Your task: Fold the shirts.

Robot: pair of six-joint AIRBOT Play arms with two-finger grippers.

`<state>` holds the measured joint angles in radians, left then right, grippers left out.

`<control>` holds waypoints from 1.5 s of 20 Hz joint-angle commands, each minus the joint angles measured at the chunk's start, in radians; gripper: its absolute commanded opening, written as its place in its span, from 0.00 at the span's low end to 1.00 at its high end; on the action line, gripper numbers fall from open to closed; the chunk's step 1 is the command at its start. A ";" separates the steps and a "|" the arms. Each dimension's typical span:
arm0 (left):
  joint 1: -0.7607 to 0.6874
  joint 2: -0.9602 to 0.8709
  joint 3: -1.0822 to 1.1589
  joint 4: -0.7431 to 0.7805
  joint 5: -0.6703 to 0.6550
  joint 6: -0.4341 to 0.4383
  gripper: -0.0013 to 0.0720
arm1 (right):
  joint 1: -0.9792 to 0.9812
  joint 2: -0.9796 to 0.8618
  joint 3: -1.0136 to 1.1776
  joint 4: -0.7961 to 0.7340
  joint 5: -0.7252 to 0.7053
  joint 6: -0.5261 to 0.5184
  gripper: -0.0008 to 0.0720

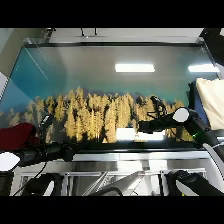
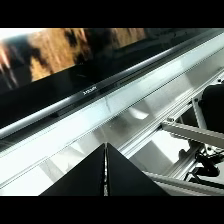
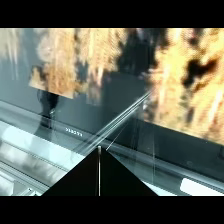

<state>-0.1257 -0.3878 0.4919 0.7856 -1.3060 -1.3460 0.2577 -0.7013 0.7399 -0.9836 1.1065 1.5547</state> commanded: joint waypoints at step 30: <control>1.056 -0.563 0.332 0.918 0.009 -0.271 0.94 | 0.000 -0.002 0.000 0.003 0.000 0.001 0.03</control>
<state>0.7887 -0.8524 0.8875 1.6360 -1.3624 -1.6135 0.2581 -0.7033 0.7399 -0.9798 1.1065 1.5551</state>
